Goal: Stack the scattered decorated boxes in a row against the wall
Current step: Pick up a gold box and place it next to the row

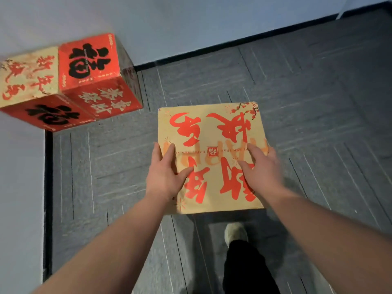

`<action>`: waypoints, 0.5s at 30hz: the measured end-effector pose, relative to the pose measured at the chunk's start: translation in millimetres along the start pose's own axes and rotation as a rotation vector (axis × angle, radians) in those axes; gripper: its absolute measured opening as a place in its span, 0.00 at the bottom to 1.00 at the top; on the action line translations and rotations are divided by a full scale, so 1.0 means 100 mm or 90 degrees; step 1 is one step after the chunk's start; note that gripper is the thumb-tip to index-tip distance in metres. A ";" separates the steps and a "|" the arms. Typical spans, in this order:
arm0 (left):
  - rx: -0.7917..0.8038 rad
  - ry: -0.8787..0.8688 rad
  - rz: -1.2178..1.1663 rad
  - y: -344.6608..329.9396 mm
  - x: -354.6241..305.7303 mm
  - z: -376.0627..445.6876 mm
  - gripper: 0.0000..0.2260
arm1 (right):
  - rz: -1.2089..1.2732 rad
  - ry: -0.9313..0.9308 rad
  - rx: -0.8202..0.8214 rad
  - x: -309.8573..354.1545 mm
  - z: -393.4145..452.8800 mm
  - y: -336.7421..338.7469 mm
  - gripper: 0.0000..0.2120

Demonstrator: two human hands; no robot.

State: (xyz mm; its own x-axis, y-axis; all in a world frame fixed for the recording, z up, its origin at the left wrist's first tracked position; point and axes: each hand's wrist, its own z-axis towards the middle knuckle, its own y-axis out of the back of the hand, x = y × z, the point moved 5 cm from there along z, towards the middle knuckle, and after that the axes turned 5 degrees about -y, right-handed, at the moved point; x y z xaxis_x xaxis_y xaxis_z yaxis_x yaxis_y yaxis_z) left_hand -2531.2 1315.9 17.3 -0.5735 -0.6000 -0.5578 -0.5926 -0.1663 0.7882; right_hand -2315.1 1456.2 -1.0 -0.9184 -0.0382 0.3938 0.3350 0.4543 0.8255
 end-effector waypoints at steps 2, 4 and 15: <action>-0.007 0.023 -0.002 0.04 -0.04 0.39 0.39 | 0.005 0.010 0.015 0.19 0.37 0.06 0.26; -0.008 0.037 -0.002 0.07 -0.09 0.80 0.39 | -0.001 0.027 0.009 0.38 0.74 0.17 0.26; -0.022 0.068 -0.014 0.56 -0.07 2.62 0.39 | -0.074 0.018 0.028 1.66 2.39 0.34 0.26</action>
State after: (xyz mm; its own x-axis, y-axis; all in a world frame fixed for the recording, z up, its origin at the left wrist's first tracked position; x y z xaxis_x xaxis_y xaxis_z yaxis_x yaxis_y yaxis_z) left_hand -2708.6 1516.0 -2.7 -0.4964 -0.6754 -0.5453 -0.5830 -0.2060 0.7859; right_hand -2506.7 1678.0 -3.7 -0.9440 -0.1180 0.3081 0.2161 0.4843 0.8478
